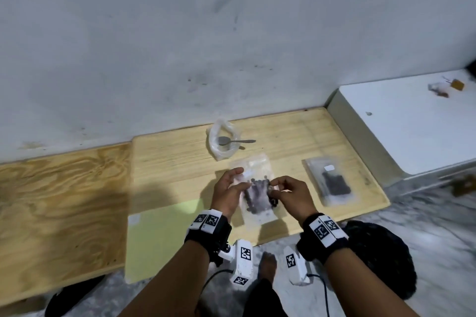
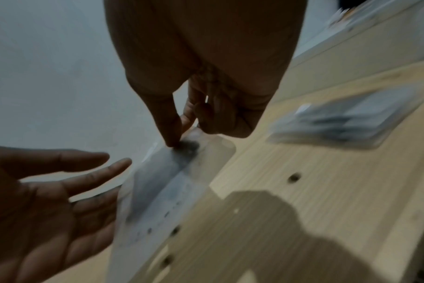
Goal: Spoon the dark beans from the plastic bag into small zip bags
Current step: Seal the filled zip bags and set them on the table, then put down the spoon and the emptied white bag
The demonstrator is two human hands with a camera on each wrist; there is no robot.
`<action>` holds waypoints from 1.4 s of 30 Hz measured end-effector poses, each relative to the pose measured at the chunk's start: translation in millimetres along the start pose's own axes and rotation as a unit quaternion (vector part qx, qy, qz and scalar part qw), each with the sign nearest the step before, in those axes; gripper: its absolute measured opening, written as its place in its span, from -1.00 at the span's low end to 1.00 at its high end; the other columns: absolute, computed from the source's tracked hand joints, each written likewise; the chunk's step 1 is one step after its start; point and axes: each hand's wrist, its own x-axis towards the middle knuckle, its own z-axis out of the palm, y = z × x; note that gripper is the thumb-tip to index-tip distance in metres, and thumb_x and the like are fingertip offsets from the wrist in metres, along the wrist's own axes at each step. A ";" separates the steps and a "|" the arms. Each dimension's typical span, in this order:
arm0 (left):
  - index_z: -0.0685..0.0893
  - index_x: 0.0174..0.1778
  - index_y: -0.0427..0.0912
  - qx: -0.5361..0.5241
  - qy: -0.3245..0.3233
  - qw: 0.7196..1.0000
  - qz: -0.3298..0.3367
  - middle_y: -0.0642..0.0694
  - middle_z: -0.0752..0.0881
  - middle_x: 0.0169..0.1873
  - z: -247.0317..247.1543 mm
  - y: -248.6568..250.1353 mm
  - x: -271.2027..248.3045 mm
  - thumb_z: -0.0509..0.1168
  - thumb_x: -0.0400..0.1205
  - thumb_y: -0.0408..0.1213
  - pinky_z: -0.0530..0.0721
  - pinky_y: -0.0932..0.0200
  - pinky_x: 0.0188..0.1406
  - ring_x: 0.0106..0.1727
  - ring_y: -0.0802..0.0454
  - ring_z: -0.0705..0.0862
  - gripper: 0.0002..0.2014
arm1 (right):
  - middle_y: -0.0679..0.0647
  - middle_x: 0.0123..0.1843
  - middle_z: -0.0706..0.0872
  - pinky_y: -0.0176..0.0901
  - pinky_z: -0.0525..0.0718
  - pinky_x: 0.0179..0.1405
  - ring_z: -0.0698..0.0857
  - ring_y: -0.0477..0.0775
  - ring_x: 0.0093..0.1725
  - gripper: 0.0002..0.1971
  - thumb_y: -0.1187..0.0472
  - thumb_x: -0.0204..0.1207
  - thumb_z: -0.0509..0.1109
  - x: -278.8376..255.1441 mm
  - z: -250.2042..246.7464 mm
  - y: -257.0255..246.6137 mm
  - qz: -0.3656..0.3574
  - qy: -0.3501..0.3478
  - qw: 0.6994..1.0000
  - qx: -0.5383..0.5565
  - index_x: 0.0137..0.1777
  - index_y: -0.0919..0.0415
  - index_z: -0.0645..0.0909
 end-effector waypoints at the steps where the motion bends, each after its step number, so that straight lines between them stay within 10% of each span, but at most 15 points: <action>1: 0.76 0.08 -0.03 0.017 -0.006 1.000 -0.010 -0.08 0.69 0.16 17.2 -3.4 4.9 0.43 0.49 -0.50 0.66 0.03 0.08 0.19 -0.09 0.66 -0.67 | 0.07 -0.20 0.68 -0.16 0.67 -0.12 0.68 0.05 -0.20 -0.84 0.43 0.36 0.57 8.3 -16.6 5.5 0.008 0.017 1.000 0.004 -0.16 0.17 0.74; 7: 0.71 0.21 -0.25 0.085 -0.044 0.993 -0.067 -0.12 0.71 0.03 135.7 -25.3 34.3 0.33 0.58 -0.53 0.67 0.23 -0.39 -0.04 -0.08 0.65 -0.70 | 0.09 -0.16 0.81 -0.40 0.65 -0.31 0.76 0.05 -0.18 -0.87 0.35 0.39 0.53 56.7 -114.3 48.0 0.070 0.081 0.993 -0.043 -0.08 0.19 0.73; 11: 0.71 0.23 -0.24 0.128 -0.054 0.985 -0.098 -0.19 0.73 0.15 198.3 -39.6 53.8 0.36 0.56 -0.50 0.71 0.12 -0.21 0.02 -0.17 0.69 -0.68 | 0.02 -0.08 0.80 -0.14 0.67 0.06 0.76 0.12 -0.02 -0.89 0.20 0.41 0.53 78.6 -156.4 78.1 0.091 0.104 0.986 -0.089 -0.09 0.04 0.70; 18: 0.74 0.20 -0.19 0.161 -0.042 0.977 -0.134 -0.27 0.76 0.19 240.0 -54.4 68.1 0.42 0.32 -0.30 0.72 -0.18 0.25 0.21 -0.24 0.72 -0.53 | 0.00 0.15 0.75 -0.13 0.62 0.15 0.71 0.11 0.15 -0.72 0.15 0.45 0.46 92.9 -177.2 94.9 0.108 0.105 0.977 -0.148 0.18 0.05 0.70; 22: 0.72 0.25 -0.19 0.202 -0.044 0.970 -0.127 -0.20 0.76 0.19 240.5 -54.5 69.2 0.41 0.50 -0.36 0.70 -0.13 0.28 0.22 -0.16 0.71 -0.63 | 0.07 0.25 0.71 -0.10 0.62 0.19 0.70 0.14 0.20 -0.68 0.13 0.45 0.49 93.3 -178.6 97.4 0.107 0.084 0.977 -0.164 0.21 0.08 0.69; 29: 0.72 0.17 -0.09 0.181 -0.046 0.979 -0.086 -0.10 0.73 0.18 203.4 -19.0 77.6 0.39 0.58 -0.33 0.61 0.20 -0.27 0.00 -0.07 0.70 -0.76 | -0.05 0.21 0.70 -0.20 0.51 0.07 0.68 0.02 0.11 -0.78 0.19 0.50 0.47 102.1 -154.8 49.2 -0.001 0.143 0.983 -0.113 0.13 0.01 0.68; 36: 0.74 0.05 -0.18 0.155 0.014 0.987 0.027 -0.11 0.75 -0.17 95.2 43.5 93.1 0.36 0.61 -0.40 0.52 0.30 -0.50 -0.37 0.09 0.69 -0.86 | 0.00 -0.17 0.80 -0.18 0.60 -0.21 0.72 0.03 -0.18 -0.77 0.17 0.44 0.56 129.7 -57.0 -15.4 -0.010 -0.015 0.999 -0.026 0.06 -0.03 0.67; 42: 0.75 -0.19 0.12 0.159 0.169 0.971 0.052 -0.02 0.79 -0.11 -11.2 55.8 123.1 0.42 0.55 -0.37 0.72 -0.07 -0.07 -0.13 -0.09 0.73 -0.78 | -0.05 -0.12 0.71 -0.24 0.55 -0.24 0.70 -0.03 -0.08 -0.51 -0.06 0.41 0.61 157.8 19.8 -47.7 0.034 -0.091 0.993 -0.072 0.28 0.01 0.56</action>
